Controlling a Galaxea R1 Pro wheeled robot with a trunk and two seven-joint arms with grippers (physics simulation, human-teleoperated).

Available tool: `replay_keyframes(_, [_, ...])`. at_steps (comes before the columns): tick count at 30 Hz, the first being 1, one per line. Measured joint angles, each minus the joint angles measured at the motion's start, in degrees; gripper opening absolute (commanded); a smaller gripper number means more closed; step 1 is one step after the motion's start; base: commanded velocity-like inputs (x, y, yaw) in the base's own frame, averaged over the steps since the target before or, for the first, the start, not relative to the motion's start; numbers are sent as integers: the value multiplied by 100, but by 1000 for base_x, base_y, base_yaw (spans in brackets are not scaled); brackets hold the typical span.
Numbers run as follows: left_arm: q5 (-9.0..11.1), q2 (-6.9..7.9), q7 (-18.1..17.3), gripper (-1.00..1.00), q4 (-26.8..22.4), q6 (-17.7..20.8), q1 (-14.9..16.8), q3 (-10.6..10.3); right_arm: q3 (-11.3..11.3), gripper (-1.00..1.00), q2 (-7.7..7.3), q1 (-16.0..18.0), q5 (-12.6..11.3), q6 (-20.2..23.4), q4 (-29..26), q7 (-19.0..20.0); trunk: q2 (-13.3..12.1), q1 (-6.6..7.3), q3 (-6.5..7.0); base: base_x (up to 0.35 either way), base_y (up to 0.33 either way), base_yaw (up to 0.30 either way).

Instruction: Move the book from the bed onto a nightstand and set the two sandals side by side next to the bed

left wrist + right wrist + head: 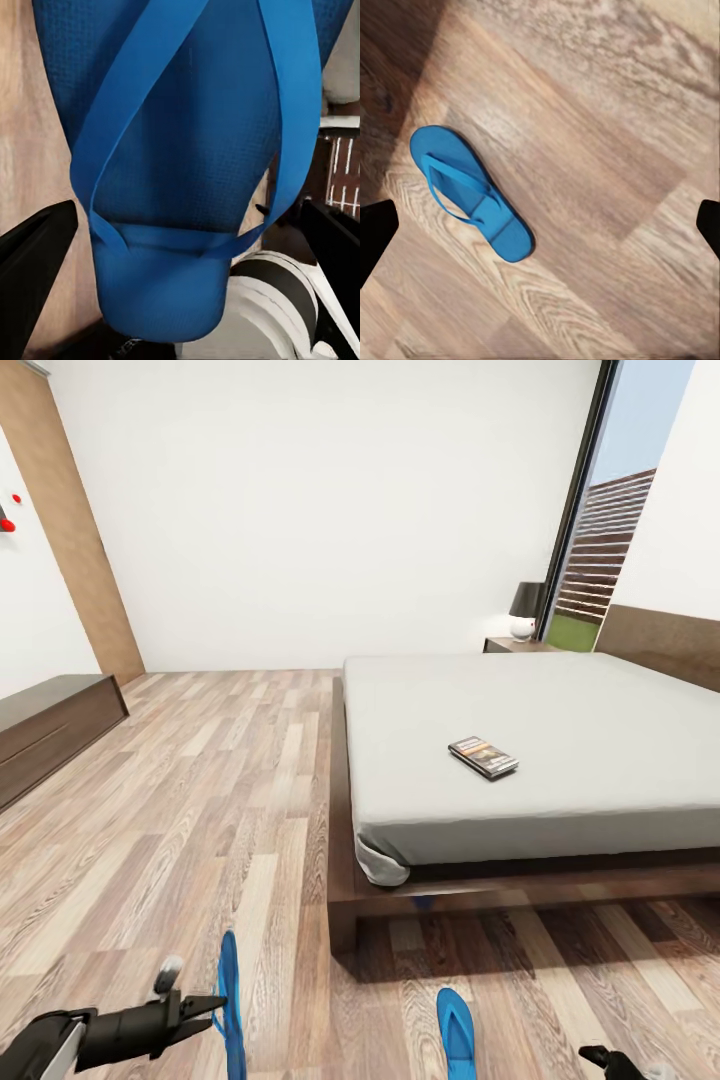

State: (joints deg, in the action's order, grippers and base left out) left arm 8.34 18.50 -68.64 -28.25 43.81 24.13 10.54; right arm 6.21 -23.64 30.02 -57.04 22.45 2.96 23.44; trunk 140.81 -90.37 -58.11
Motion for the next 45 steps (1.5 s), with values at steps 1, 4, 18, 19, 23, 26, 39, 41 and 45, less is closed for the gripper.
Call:
replay_keyframes(1, [16,13,56,-100,37,39,1,7,-2,100,0,-12,0,0,0,-16,0,0,0,0,0,0])
replay_keyframes(4, [5,75,307,-100,175,190,0,10,-1,100,0,-48,1,8,0,-134,0,0,0,0,0,0])
replay_keyframes(18, [42,113,1091,-100,427,382,1,-2,6,100,29,-67,-19,34,-9,-386,0,0,0,0,0,0])
replay_keyframes(19, [42,113,1094,-100,430,381,1,-3,6,100,30,-67,-19,33,-9,-386,0,0,0,0,0,0])
replay_keyframes(23, [42,109,1107,-100,439,380,1,-4,9,100,40,-67,-7,28,-9,-394,0,0,0,0,0,0])
replay_keyframes(26, [44,100,1116,-100,441,380,1,-4,13,100,47,-67,-3,24,-9,-395,0,0,0,0,0,0])
replay_keyframes(39, [56,32,1138,-100,442,371,1,4,28,100,53,-67,8,12,-8,-410,0,0,0,0,-35,0])
replay_keyframes(41, [59,32,1138,-100,443,371,1,4,30,100,53,-67,8,12,-8,-411,0,0,0,0,-100,0])
replay_keyframes(45, [61,31,1138,-100,443,371,1,4,29,100,53,-67,8,12,-8,-409,0,0,0,0,-115,0])
